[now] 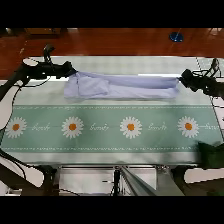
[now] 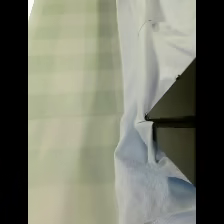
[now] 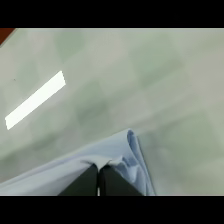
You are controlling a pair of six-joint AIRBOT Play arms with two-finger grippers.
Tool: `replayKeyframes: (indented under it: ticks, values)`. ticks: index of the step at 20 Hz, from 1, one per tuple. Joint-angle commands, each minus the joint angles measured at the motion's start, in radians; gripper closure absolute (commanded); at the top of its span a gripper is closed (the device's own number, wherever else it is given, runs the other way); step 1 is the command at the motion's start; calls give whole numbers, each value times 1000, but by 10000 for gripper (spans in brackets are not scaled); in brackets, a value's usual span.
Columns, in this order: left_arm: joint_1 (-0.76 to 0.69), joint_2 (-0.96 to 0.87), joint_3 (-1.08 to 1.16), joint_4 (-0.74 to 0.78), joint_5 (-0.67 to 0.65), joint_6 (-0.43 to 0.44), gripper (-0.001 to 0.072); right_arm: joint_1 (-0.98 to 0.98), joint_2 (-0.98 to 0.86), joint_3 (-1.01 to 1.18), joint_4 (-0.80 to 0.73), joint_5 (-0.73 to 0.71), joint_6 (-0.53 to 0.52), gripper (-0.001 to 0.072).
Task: Fold the shirts.
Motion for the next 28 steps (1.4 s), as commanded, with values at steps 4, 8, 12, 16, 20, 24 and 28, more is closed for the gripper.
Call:
replayKeyframes:
  ticks: [4, 8, 12, 16, 20, 24, 28]
  values:
    - [5, -53, 10, 0, -13, -13, 683, 1, -32, 1, -105, 70, 24, 691]
    - [24, -46, 39, -1, -71, -56, 154, -3, -19, 21, 0, 133, -72, 276]
    - [160, 53, 115, 0, -144, -82, 156, -45, 92, 151, -72, 124, -27, 267]
    - [254, 166, 114, 27, -238, -89, 192, -118, 121, 277, -492, 257, 283, 266]
    - [222, 174, 111, 70, -354, -89, 192, -187, 6, 277, -387, 541, 232, 124]
    - [168, 174, 111, 113, -380, -88, 192, -204, -124, 277, -174, 585, 196, 126]
    - [153, 174, 111, 113, -387, -86, 192, -157, -229, 277, -165, 563, 196, 128]
